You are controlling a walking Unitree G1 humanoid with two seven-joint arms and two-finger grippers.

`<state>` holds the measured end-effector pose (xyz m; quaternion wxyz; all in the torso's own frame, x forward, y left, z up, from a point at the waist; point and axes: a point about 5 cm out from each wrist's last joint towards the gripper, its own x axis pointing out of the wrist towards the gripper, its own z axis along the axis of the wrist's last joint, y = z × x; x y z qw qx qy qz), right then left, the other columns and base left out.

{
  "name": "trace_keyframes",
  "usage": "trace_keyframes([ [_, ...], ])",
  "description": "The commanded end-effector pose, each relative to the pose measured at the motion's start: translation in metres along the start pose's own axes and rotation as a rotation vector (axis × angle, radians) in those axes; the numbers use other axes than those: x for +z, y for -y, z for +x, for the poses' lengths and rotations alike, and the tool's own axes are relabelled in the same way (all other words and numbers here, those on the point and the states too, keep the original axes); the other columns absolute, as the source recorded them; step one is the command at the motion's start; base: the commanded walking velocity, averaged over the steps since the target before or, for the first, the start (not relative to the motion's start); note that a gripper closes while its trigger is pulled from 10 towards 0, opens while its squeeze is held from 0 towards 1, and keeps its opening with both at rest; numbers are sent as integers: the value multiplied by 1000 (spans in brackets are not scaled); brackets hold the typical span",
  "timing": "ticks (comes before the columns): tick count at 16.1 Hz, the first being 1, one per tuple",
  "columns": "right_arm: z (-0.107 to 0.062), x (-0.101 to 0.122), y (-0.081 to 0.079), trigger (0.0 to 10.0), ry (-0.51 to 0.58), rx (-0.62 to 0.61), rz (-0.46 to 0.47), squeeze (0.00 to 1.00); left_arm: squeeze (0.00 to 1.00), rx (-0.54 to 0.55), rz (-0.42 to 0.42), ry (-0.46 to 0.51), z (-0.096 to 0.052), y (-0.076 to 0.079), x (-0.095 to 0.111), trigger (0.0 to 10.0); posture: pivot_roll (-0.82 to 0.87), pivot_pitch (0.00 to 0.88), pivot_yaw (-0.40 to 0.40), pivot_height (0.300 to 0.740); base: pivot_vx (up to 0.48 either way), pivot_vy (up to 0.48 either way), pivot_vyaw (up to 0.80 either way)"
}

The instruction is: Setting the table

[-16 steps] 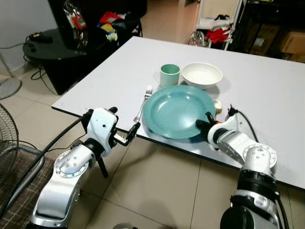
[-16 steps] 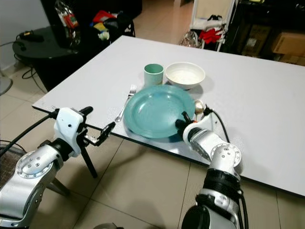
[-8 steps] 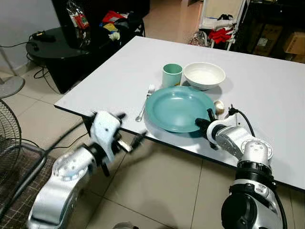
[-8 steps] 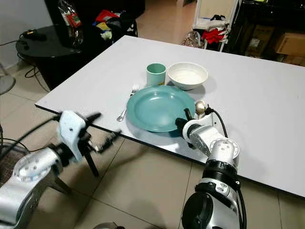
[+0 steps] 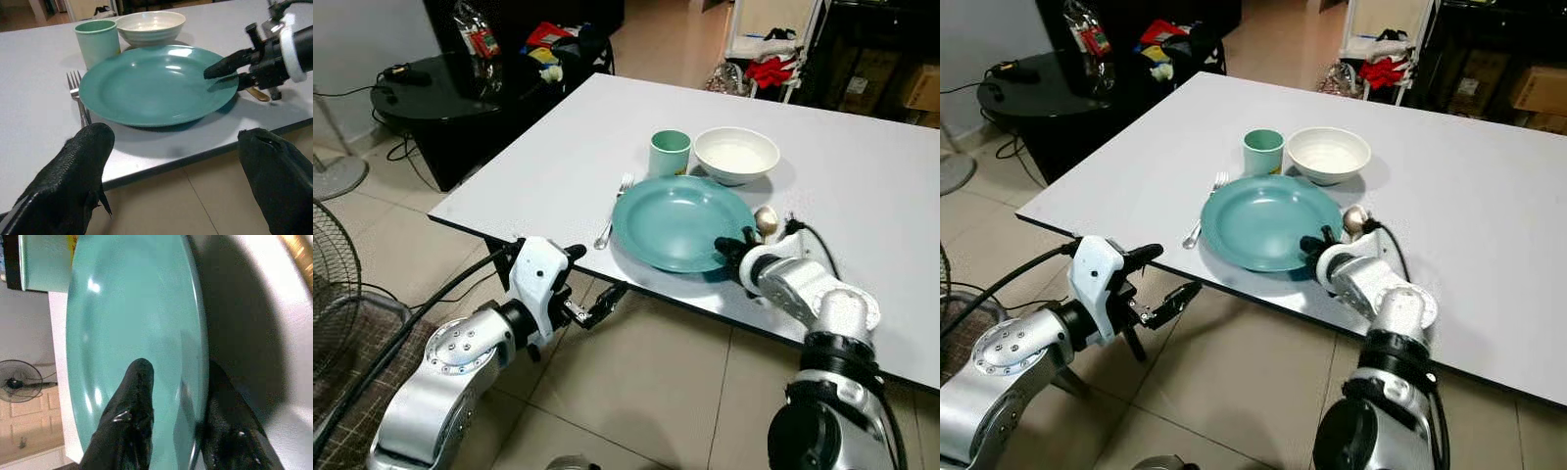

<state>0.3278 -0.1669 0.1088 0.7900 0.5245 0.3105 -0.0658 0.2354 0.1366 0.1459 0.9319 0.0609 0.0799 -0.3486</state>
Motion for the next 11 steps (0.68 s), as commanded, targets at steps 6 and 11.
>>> trace_keyframes([
  [6, -34, -2, 9, 10000, 35, -16, -77, 1000, 0, 1, 9, 2, 0, -1, 3, 10000, 73, 0, 68, 740, 0, 0, 0],
  [11, -82, 4, 13, 10000, 118, -13, -299, 1000, 0, 56, -1, 57, 0, -6, 11, 10000, 61, 0, 73, 740, 0, 0, 0],
])
